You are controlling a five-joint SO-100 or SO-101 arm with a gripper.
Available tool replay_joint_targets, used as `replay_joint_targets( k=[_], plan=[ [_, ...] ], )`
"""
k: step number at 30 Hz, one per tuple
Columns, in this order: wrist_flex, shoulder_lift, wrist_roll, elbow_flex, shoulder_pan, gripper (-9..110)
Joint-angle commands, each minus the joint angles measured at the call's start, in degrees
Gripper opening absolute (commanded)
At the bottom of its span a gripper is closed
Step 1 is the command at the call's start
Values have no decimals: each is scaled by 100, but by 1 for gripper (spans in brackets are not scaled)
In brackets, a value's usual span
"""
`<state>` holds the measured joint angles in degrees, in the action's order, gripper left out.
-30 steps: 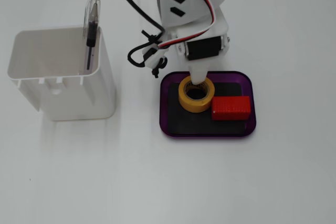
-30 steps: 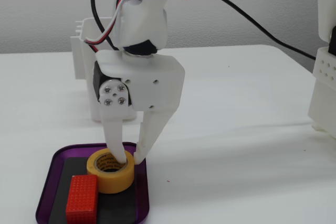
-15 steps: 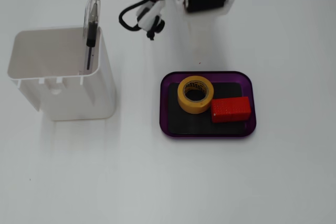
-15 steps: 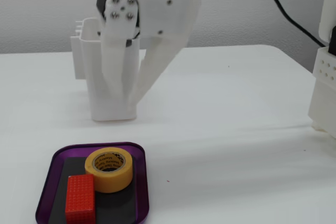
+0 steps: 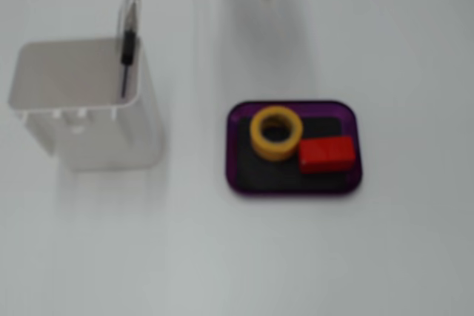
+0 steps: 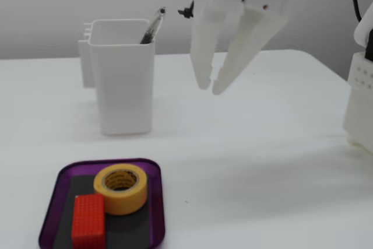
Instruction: Remove the yellow tape from the box.
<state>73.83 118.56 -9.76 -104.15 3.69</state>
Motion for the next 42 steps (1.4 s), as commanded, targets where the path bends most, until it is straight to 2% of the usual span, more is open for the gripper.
replay_joint_targets(
  k=[1, 4, 8, 14, 19, 24, 33, 37, 42],
  plan=[
    [-624, 659, -62, -1134, -18, -1],
    [-1125, 932, -62, -1837, -18, -1],
    [-1424, 694, -53, -1397, 53, 1],
    [-1397, -1239, -53, 220, 132, 11],
    [-1415, -3023, -53, 1354, 132, 11],
    [-1468, -4087, -62, 1934, 105, 11],
    [-1591, -4500, -70, 2109, 79, 10],
    [-1679, -4491, -70, 2109, 79, 0],
    [-1600, -4438, -70, 2109, 88, 0]
  ],
)
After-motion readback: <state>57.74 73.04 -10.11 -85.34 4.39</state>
